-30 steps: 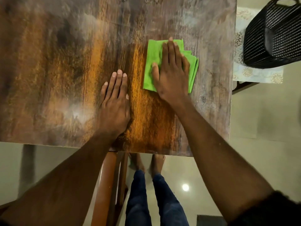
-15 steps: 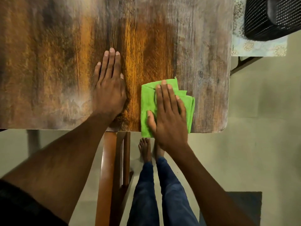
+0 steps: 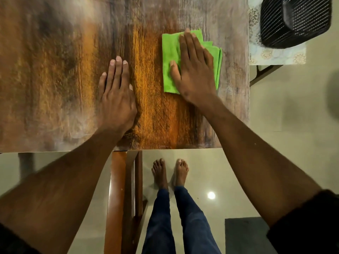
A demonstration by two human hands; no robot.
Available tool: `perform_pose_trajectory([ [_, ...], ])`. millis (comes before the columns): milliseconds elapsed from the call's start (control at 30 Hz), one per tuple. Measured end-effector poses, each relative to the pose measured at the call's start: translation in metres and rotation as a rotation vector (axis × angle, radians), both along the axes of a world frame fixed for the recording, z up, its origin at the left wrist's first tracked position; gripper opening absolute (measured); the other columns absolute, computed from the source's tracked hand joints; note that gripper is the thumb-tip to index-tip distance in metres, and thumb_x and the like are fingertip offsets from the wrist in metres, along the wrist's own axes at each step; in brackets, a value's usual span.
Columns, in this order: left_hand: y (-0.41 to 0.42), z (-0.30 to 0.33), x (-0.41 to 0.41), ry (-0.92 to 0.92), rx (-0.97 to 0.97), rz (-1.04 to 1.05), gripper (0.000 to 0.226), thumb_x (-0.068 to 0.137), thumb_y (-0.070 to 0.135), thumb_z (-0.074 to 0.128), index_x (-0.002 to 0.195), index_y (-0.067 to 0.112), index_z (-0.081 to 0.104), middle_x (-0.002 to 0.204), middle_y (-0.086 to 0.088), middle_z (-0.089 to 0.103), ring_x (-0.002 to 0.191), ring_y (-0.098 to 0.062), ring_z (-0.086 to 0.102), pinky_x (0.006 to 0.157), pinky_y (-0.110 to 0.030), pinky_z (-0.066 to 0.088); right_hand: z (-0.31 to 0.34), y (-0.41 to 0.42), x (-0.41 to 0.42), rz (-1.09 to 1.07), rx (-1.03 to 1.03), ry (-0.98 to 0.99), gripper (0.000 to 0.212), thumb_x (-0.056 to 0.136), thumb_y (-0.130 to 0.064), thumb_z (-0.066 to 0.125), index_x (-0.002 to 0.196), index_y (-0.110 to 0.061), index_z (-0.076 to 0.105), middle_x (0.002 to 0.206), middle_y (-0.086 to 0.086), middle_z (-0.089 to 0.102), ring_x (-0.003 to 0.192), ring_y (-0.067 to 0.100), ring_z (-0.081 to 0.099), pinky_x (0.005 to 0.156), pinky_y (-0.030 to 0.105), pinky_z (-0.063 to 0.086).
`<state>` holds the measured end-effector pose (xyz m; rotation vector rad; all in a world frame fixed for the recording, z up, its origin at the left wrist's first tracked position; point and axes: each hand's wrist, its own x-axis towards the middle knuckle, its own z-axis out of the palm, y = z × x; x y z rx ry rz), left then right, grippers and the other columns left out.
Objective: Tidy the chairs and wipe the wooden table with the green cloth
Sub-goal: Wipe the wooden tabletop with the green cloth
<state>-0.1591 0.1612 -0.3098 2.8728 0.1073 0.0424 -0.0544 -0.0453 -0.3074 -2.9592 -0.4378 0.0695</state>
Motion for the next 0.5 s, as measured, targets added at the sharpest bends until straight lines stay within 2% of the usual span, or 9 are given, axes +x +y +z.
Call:
perform_pose_trajectory([
  [133,0.0,-0.001,-0.001,-0.003,0.005,0.007,0.058,0.115,0.025,0.024,0.17,0.009,0.013,0.178,-0.009,0.009,0.165,-0.02,0.004,0.134,-0.044,0.008,0.0,-0.011,-0.031,-0.001,0.006,-0.008,0.071,0.11,-0.05,0.023,0.169,-0.01,0.018,0.178,0.009,0.013,0.165,0.021,0.01,0.132,0.043,0.013],
  [333,-0.009,0.006,-0.003,-0.005,0.036,0.028,0.06,0.115,0.031,0.023,0.17,0.011,0.008,0.179,-0.008,0.005,0.165,-0.019,0.001,0.134,-0.046,0.006,0.008,-0.045,-0.126,-0.018,0.019,0.079,0.071,0.111,-0.049,0.027,0.17,-0.012,0.01,0.179,0.007,0.003,0.165,0.019,0.001,0.133,0.043,0.01],
  [400,-0.034,0.013,-0.008,-0.014,-0.003,0.04,0.063,0.114,0.034,0.024,0.17,0.012,0.006,0.179,-0.007,0.002,0.165,-0.019,0.0,0.134,-0.048,0.006,0.008,-0.058,-0.15,-0.031,0.022,0.11,0.071,0.111,-0.048,0.029,0.171,-0.014,0.008,0.179,0.005,0.001,0.165,0.016,-0.002,0.134,0.043,0.009],
  [500,-0.087,0.011,-0.021,-0.016,-0.061,-0.049,0.065,0.113,0.034,0.026,0.17,0.011,0.007,0.179,-0.006,0.003,0.165,-0.02,0.001,0.134,-0.048,0.007,0.004,-0.068,-0.164,-0.047,0.033,0.117,0.073,0.11,-0.047,0.032,0.171,-0.015,0.009,0.179,0.003,0.002,0.165,0.015,-0.002,0.134,0.042,0.009],
])
